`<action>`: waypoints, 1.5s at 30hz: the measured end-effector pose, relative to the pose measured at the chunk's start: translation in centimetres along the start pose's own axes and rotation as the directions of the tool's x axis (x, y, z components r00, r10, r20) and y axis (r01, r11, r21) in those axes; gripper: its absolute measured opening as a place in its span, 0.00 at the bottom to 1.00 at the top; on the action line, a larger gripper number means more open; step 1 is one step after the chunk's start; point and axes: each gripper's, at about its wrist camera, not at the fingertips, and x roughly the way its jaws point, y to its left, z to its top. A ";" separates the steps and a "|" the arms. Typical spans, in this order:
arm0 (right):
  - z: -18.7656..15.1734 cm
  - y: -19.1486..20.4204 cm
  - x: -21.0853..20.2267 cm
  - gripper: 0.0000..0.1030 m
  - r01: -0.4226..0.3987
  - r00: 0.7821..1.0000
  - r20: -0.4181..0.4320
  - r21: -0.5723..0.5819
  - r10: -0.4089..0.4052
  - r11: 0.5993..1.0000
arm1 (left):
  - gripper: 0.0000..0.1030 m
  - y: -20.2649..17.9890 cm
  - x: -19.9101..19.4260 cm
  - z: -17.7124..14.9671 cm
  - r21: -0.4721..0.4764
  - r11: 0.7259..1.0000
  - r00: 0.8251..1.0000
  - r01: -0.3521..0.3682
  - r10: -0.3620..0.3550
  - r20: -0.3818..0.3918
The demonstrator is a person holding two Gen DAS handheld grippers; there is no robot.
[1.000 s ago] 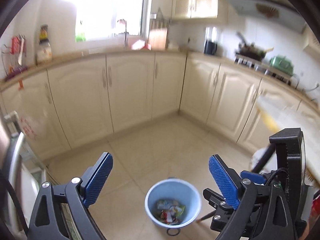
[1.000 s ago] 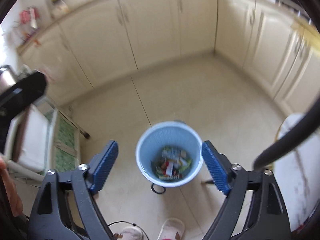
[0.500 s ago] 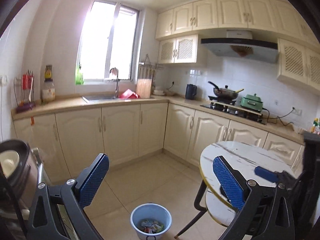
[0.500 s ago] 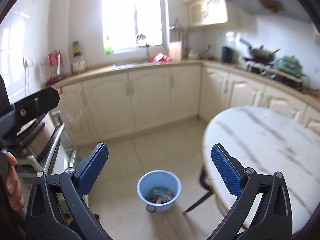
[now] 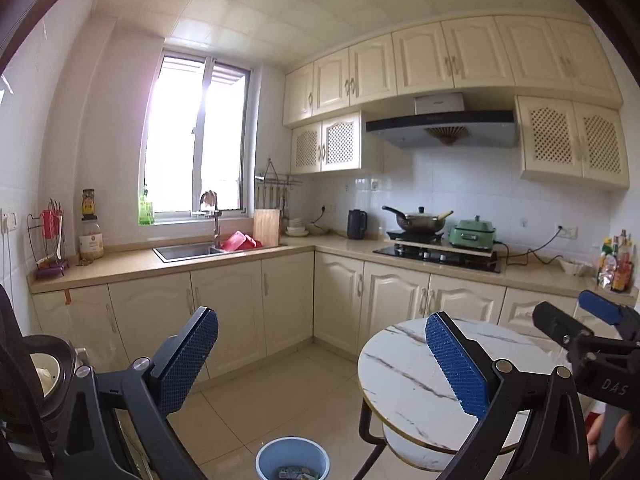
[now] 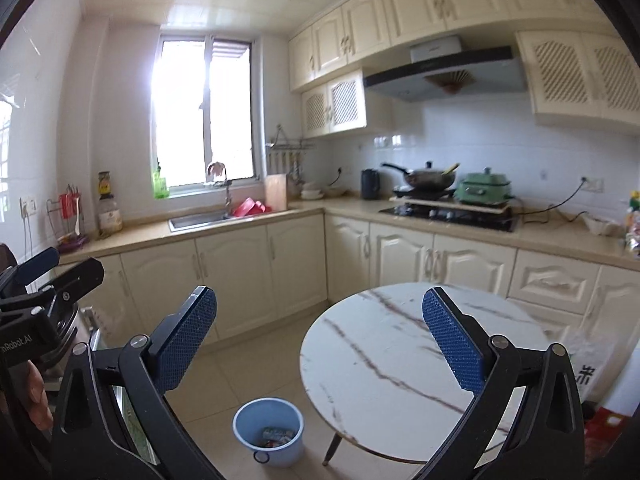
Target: Collect trash
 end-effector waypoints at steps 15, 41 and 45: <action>2.2 1.6 -8.0 1.00 0.081 0.989 0.125 -0.041 -0.075 0.996 | 0.99 0.9 -11.8 0.0 0.026 1.000 0.997 0.011 -0.013 0.075; 1.8 1.4 -8.3 1.00 0.099 0.989 0.112 -0.031 -0.095 0.995 | 0.99 5.7 -14.3 6.4 0.031 0.999 0.999 0.022 -0.024 0.044; 1.5 1.3 -8.2 1.00 0.098 0.990 0.107 -0.030 -0.095 0.995 | 0.99 7.3 -14.7 7.8 0.034 0.999 0.999 0.025 -0.027 0.037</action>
